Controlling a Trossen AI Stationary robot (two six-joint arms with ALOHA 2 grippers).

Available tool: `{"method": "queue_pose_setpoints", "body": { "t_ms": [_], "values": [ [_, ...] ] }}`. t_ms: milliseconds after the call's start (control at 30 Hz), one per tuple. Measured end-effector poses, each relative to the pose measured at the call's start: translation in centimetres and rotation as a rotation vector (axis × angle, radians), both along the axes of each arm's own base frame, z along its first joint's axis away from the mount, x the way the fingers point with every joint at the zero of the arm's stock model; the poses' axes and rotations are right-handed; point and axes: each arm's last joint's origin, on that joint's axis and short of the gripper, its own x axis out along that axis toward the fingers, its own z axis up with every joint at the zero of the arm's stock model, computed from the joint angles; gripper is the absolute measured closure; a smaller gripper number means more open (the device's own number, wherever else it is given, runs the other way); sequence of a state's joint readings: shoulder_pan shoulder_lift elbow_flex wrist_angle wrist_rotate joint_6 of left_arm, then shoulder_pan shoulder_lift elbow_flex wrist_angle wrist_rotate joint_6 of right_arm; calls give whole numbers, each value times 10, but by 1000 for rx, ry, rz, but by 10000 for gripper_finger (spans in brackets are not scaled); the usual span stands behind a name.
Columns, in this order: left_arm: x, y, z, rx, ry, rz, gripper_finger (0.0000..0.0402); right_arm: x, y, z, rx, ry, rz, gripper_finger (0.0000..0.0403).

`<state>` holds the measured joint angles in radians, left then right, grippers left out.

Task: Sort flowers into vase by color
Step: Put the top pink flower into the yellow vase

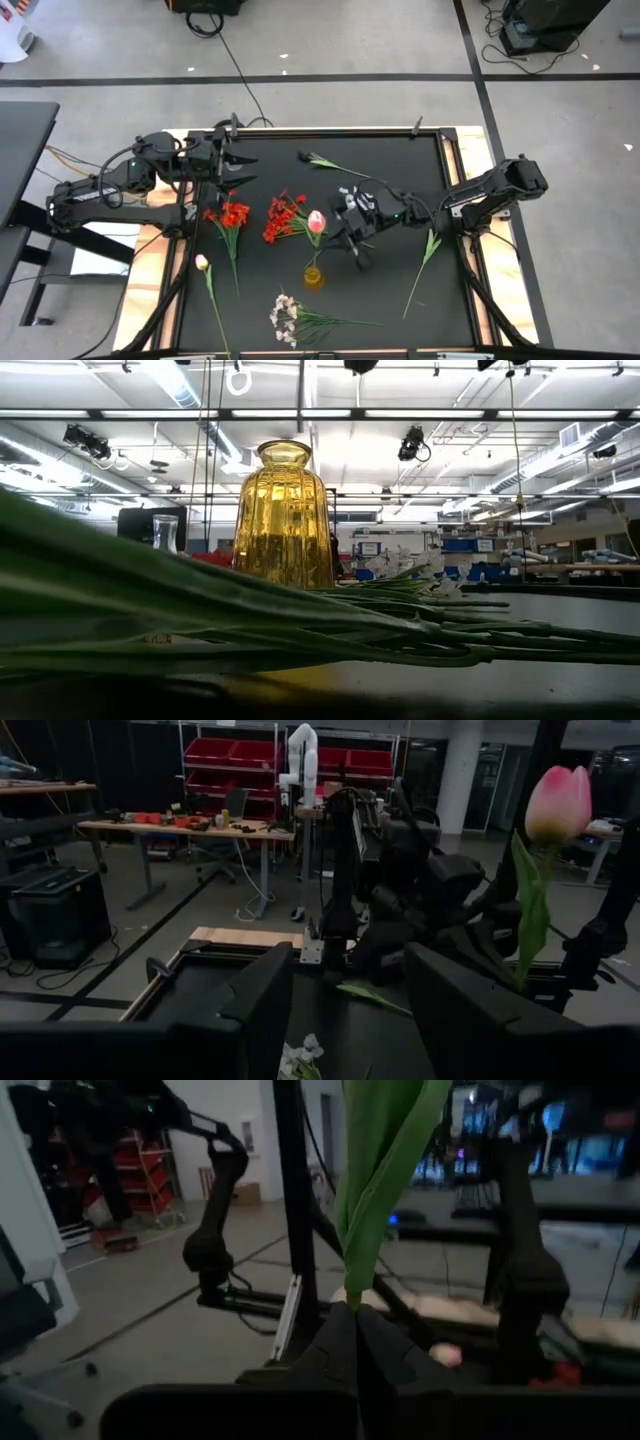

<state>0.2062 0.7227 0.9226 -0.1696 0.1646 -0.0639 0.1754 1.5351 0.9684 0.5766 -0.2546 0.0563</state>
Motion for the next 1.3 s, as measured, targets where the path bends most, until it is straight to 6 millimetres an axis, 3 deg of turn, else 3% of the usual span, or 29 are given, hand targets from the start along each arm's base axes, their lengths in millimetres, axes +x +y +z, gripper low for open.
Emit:
{"method": "queue_pose_setpoints", "body": {
  "t_ms": [167, 367, 1000, 1300],
  "values": [
    [0, 0, 0, 0, -1, 0, 205, 4, 3, -4, -9, -27, -7, 403],
    [1, 0, -1, -2, 5, -1, 205, 18, 14, -26, 4, -20, 2, 403],
    [1, 0, 0, -1, 3, 0, 205, 17, 13, -43, -36, 156, -48, 399],
    [1, 0, 0, -1, 3, 0, 205, 17, 11, -44, -13, 184, -103, 340]
  ]
}}
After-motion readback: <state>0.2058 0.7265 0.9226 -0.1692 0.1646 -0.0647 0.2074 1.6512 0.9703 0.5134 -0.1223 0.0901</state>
